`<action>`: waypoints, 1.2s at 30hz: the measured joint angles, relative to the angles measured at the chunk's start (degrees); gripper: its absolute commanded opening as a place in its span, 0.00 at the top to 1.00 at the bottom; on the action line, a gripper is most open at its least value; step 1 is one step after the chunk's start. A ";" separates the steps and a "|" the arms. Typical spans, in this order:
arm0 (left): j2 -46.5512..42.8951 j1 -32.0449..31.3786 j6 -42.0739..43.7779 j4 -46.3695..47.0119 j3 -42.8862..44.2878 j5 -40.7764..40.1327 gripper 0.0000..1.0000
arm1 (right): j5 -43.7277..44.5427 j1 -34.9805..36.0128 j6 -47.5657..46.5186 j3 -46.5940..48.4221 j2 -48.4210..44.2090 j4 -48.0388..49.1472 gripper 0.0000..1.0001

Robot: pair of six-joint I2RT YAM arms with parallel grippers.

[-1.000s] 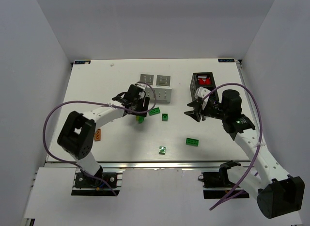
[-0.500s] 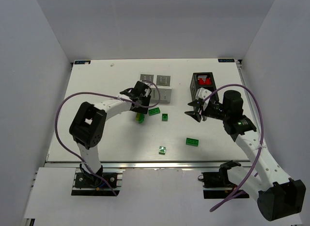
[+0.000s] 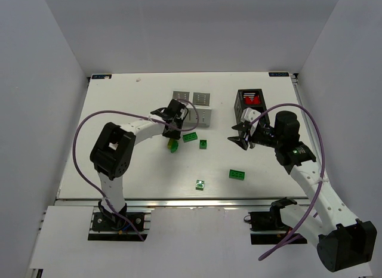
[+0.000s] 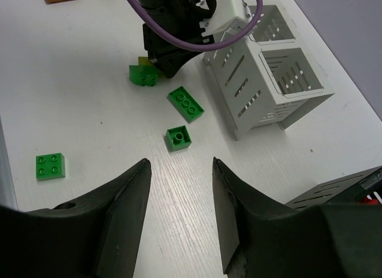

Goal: Sort the legos into containers by color

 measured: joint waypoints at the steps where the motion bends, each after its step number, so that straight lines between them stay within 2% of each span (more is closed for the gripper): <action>1: 0.15 0.00 0.07 0.09 0.13 -0.07 0.70 | 0.00 0.00 -0.02 0.00 0.00 -0.07 0.49; 2: 0.15 0.00 0.20 0.17 0.13 -0.04 0.70 | 0.00 0.00 -0.04 0.00 0.00 -0.11 0.49; 8: -0.92 0.00 0.07 0.61 -1.18 0.22 0.88 | -0.02 0.00 -0.09 0.00 0.00 -0.31 0.49; 9: -1.66 0.00 0.02 0.50 -1.95 0.44 0.93 | -0.04 0.00 -0.09 0.00 0.00 -0.31 0.49; 13: -6.88 -0.07 -0.90 0.68 -5.86 3.06 1.00 | -0.37 0.00 0.07 0.00 0.00 -0.31 0.49; 17: -15.74 -0.81 -3.13 3.23 -10.82 7.48 1.00 | -1.81 0.00 0.83 0.00 0.15 -0.31 0.49; 22: -26.45 -4.02 -6.54 10.88 -15.21 14.32 1.00 | -4.20 0.00 5.49 0.11 2.69 0.57 0.51; 26: -29.18 -7.65 -8.59 20.57 -16.96 19.39 1.00 | -4.48 0.00 11.91 0.11 5.46 2.25 0.51; 28: -29.22 -9.09 -9.18 26.38 -18.29 21.35 1.00 | -3.61 0.00 18.49 0.00 6.23 4.90 0.51; 30: -29.11 -10.40 -9.64 31.06 -19.85 22.75 1.00 | -1.88 0.00 24.70 -0.07 6.47 7.52 0.48; 34: -28.24 -12.02 -10.51 37.73 -20.72 22.95 1.00 | 3.23 0.11 35.65 -1.53 6.08 12.87 0.28; 36: -28.20 -12.85 -10.73 40.52 -20.72 21.77 1.00 | 5.64 0.33 39.41 -3.04 5.31 15.10 0.26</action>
